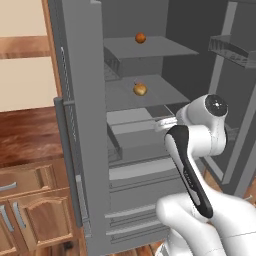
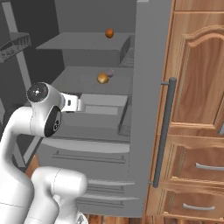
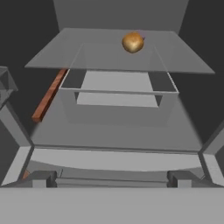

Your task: Place the potato in the correct fridge rack based on whether it is a fruit or vegetable. Finally, close the fridge door.

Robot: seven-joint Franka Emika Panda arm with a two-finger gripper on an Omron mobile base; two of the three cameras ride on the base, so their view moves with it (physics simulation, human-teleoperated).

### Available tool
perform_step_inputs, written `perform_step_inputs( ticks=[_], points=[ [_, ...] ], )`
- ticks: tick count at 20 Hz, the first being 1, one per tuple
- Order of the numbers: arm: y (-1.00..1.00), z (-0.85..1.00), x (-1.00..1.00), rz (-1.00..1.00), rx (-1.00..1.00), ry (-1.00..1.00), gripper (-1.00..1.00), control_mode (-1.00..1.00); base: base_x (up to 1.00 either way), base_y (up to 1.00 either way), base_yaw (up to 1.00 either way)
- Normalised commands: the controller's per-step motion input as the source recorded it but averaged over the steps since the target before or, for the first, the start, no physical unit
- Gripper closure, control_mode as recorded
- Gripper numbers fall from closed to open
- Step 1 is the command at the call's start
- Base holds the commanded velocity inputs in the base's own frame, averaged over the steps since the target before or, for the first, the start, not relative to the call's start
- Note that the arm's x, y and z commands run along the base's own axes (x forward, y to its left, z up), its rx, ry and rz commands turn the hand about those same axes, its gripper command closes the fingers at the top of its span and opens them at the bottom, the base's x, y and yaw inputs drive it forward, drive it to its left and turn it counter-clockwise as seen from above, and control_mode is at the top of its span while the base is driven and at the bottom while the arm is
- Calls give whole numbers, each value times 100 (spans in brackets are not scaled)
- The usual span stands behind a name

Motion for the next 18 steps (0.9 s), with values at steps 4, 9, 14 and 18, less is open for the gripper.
perform_step_inputs(
  ticks=[4,9,14,18],
  points=[
    [0,0,0,0,0,0,-100,-100,-9,0,0],
    [0,0,0,0,0,0,-100,-100,0,0,0],
    [0,0,-30,7,0,0,-100,-100,0,0,0],
    [4,1,-78,14,-1,-2,-100,-100,0,0,0]
  ],
)
